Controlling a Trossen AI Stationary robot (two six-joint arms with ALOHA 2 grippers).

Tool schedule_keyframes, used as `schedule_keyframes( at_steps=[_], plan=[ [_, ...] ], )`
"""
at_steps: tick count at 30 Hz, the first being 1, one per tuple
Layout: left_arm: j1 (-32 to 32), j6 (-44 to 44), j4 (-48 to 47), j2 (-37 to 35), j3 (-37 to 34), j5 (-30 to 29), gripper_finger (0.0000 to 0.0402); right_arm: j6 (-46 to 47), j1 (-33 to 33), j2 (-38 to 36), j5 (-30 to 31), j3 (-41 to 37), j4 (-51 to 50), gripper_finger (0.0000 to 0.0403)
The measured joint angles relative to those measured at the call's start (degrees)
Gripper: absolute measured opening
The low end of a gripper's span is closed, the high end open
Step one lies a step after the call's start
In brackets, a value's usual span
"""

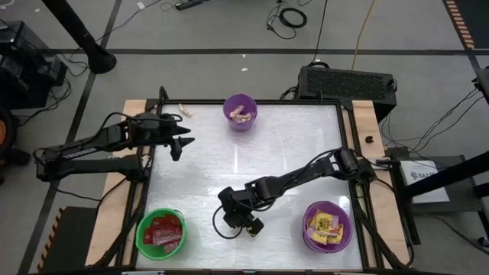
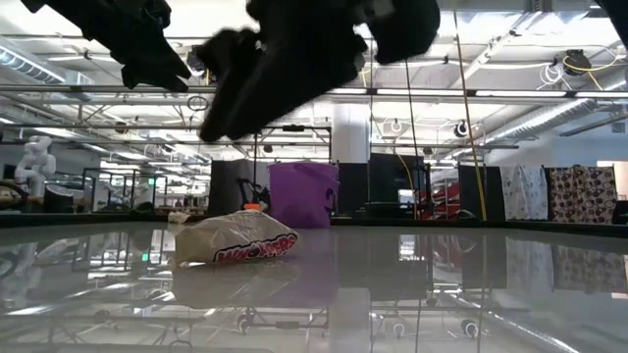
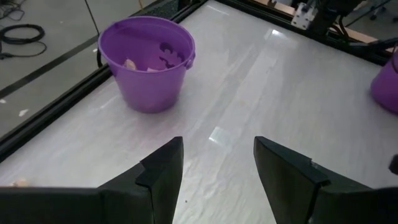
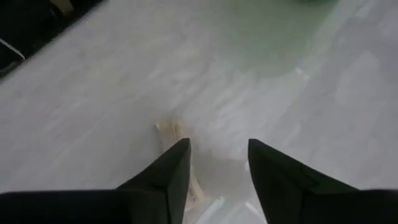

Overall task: Sort candy by brand, put in halloween buckets
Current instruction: Put the white chocolate into the top purple bucket

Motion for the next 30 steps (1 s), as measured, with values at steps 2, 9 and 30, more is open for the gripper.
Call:
schedule_keyframes(
  at_steps=[2, 9, 30],
  plan=[
    [0.00, 0.65, 0.00, 0.00, 0.00, 0.04, 0.0203, 0.27, 0.09, 0.40, -0.03, -0.05, -0.94, 0.0162],
    [0.00, 0.73, -0.05, 0.00, 0.00, 0.24, 0.0203, 0.24, 0.81, 1.21, -4.16, -0.09, 0.25, 0.0175],
    [-0.04, 0.84, -0.56, -0.01, 0.00, 1.17, 0.0203, 0.40, 1.06, 4.73, -4.51, -0.09, 4.50, 0.0137]
  ],
)
